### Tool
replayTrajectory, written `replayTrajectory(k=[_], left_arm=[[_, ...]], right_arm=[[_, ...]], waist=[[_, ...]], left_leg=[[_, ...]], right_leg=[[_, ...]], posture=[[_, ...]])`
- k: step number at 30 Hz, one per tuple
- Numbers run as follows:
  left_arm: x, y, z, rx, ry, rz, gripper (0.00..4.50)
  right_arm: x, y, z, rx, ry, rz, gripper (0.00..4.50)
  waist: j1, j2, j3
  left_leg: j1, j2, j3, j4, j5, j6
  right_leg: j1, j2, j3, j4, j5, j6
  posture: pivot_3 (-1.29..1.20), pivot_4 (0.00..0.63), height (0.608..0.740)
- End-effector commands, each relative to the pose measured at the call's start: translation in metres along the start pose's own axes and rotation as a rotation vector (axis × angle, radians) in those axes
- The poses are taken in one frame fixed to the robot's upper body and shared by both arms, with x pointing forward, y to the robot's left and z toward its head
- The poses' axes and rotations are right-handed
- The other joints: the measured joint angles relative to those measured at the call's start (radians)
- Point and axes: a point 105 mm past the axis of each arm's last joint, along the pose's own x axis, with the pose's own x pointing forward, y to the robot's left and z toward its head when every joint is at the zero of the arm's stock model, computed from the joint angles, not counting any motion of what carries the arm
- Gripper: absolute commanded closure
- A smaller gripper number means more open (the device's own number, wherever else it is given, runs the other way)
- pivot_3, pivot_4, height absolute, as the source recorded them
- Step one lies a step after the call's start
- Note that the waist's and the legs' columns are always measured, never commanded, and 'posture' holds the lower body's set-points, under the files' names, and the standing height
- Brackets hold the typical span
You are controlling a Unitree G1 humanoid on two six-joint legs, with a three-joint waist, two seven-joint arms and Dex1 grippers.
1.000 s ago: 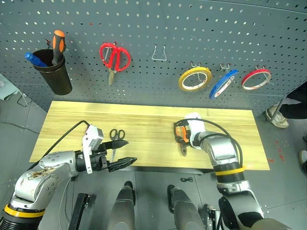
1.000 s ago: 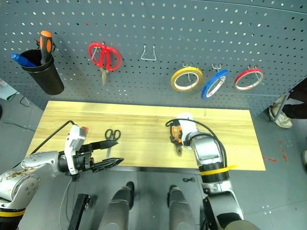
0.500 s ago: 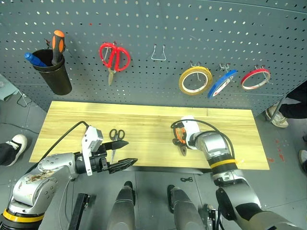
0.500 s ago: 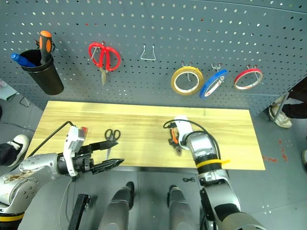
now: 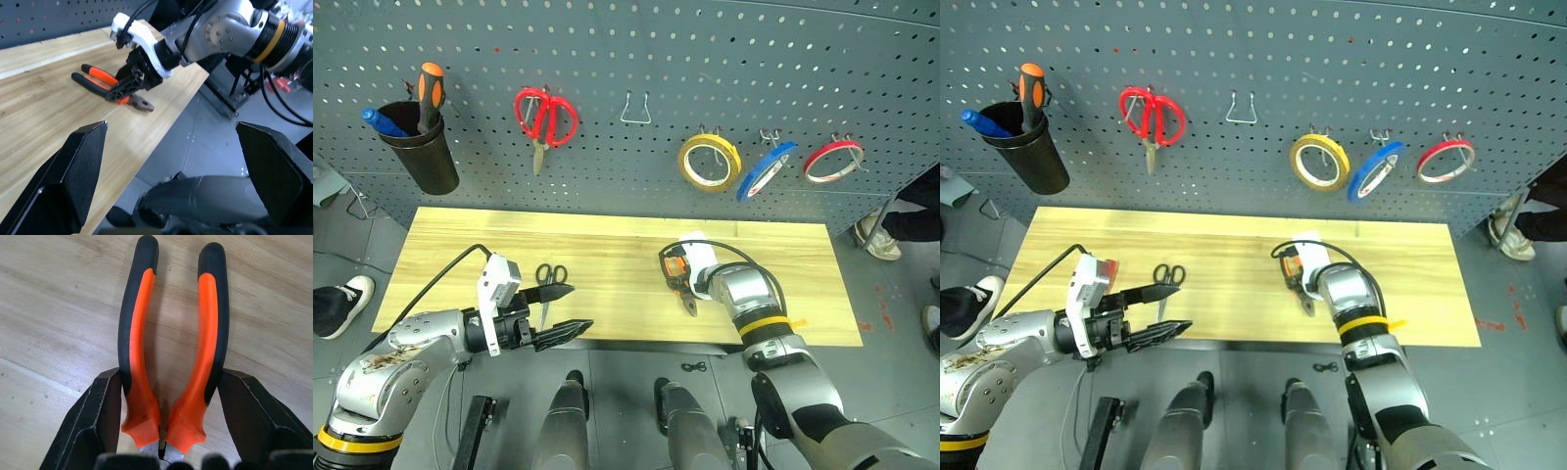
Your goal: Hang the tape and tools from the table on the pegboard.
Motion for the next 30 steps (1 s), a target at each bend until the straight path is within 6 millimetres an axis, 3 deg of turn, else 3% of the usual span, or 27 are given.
replayTrajectory(k=[1,5,12,18,23,30], left_arm=[[-0.006,-0.002,0.023,-0.019,-0.104,0.008,0.0],[-0.013,0.002,0.039,-0.063,-0.197,0.04,0.0],[-0.024,0.012,0.099,-0.103,-0.504,0.098,0.0],[-0.021,0.013,0.146,-0.124,-0.697,0.075,0.0],[-0.016,0.013,0.16,-0.1,-0.714,0.049,0.0],[-0.012,0.018,0.165,-0.092,-0.733,0.054,0.0]], right_arm=[[-0.039,0.029,0.048,-0.164,-0.235,0.169,1.85],[-0.083,0.051,0.077,-0.259,-0.454,0.259,1.85],[-0.183,0.076,0.173,-0.381,-1.111,0.211,1.85],[-0.238,0.06,0.243,-0.323,-1.507,-0.032,1.85],[-0.237,0.051,0.268,-0.346,-1.601,-0.157,1.85],[-0.203,0.041,0.272,-0.316,-1.577,-0.209,1.85]], waist=[[0.002,0.0,0.0],[0.0,0.001,0.0],[0.005,0.0,0.0],[0.021,-0.001,-0.001],[0.037,-0.004,-0.002],[0.044,-0.004,-0.002]], left_leg=[[-0.002,0.0,0.0,0.0,0.0,0.0],[-0.004,0.0,-0.001,0.001,0.0,0.0],[-0.005,0.0,-0.004,0.003,0.001,-0.001],[-0.006,0.0,-0.005,0.003,0.003,-0.003],[-0.006,-0.001,-0.005,0.001,0.004,-0.004],[-0.007,0.0,-0.005,-0.001,0.004,-0.004]], right_leg=[[-0.001,0.0,0.0,0.0,0.0,0.0],[-0.002,0.0,-0.001,0.0,0.0,0.0],[-0.002,0.0,-0.003,0.0,0.001,0.002],[-0.001,0.0,-0.004,-0.001,0.008,-0.005],[-0.001,0.0,-0.005,-0.002,0.009,-0.006],[-0.001,0.0,-0.007,-0.003,0.009,-0.007]], posture=[[0.23,0.309,0.74],[0.23,0.296,0.74],[0.23,0.267,0.74],[0.24,0.254,0.74],[0.25,0.25,0.74],[0.27,0.25,0.74]])
